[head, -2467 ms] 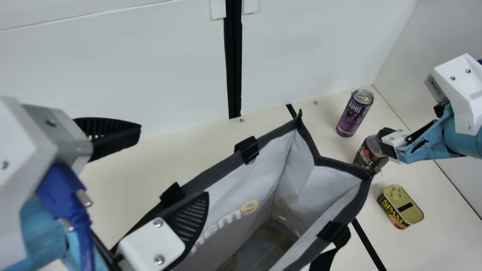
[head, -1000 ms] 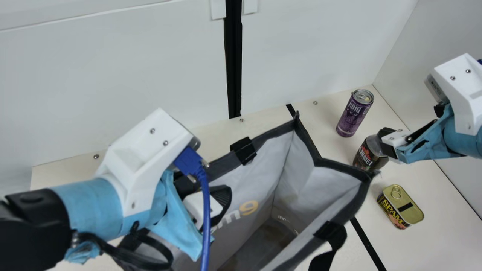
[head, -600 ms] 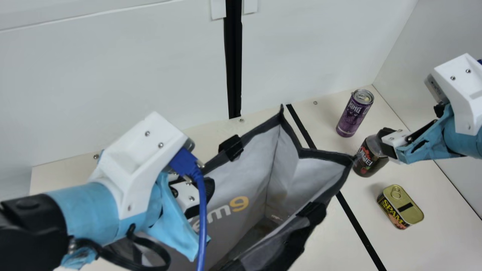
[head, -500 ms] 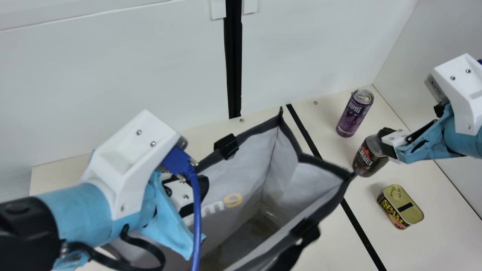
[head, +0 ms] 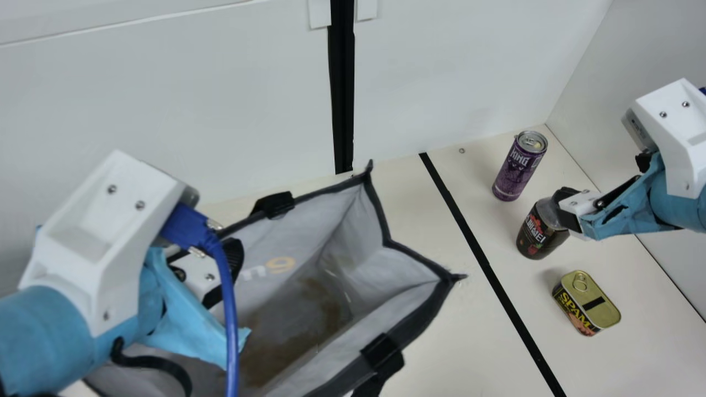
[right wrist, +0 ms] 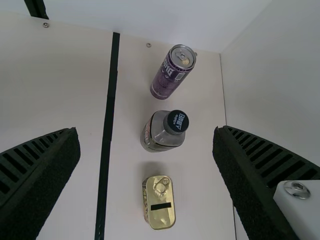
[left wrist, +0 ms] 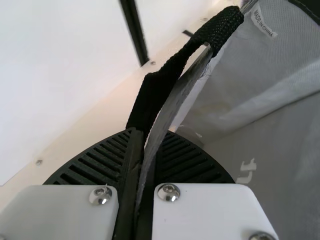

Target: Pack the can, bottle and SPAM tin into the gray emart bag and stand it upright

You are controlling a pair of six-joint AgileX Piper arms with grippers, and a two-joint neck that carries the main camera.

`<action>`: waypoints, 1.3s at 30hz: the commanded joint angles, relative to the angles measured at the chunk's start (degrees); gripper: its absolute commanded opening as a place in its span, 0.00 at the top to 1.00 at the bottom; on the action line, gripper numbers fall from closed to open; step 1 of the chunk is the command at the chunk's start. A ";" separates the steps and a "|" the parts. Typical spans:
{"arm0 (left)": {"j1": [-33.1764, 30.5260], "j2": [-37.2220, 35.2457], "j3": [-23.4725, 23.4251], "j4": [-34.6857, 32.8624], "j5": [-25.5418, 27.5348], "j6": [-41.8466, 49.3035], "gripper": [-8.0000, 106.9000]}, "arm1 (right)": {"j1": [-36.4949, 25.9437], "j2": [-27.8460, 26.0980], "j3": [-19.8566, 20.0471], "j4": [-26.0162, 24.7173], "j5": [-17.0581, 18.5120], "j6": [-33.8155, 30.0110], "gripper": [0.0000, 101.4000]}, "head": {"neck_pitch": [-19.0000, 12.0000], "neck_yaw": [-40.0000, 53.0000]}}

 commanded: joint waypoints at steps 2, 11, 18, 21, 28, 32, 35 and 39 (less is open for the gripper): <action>-0.33 -0.85 0.62 4.14 -0.06 -2.15 1.00 | 0.00 0.00 0.00 0.00 0.00 0.00 0.06 | -1.30 -0.14; -0.80 -3.24 3.10 13.98 -0.06 -8.91 1.00 | 0.00 0.00 0.00 0.00 0.00 0.00 0.06 | -1.30 -0.14; -1.54 -4.89 6.58 26.04 -0.06 -16.00 1.00 | 0.00 0.00 0.00 0.00 0.00 0.00 0.06 | -1.30 -0.14; -1.93 -5.49 8.87 32.26 -0.06 -19.43 1.00 | 0.00 0.00 0.00 0.00 0.00 0.00 0.06 | -1.30 -0.14; -1.87 -6.53 15.07 43.97 -0.06 -26.72 1.00 | 0.00 0.00 0.00 0.00 0.00 0.00 0.06 | -1.30 -0.14; -1.43 -6.89 18.19 47.37 -0.06 -30.06 1.00 | 0.00 0.00 0.00 0.00 0.00 0.00 0.06 | -1.30 -0.14; -1.41 -7.02 20.18 48.78 -0.06 -32.18 1.00 | 0.00 0.00 0.00 0.00 0.00 0.00 0.06 | -1.30 -0.14; -1.96 -6.94 22.41 49.82 -0.06 -34.76 1.00 | 0.00 0.00 0.00 0.00 0.00 0.00 0.06 | -1.30 -0.14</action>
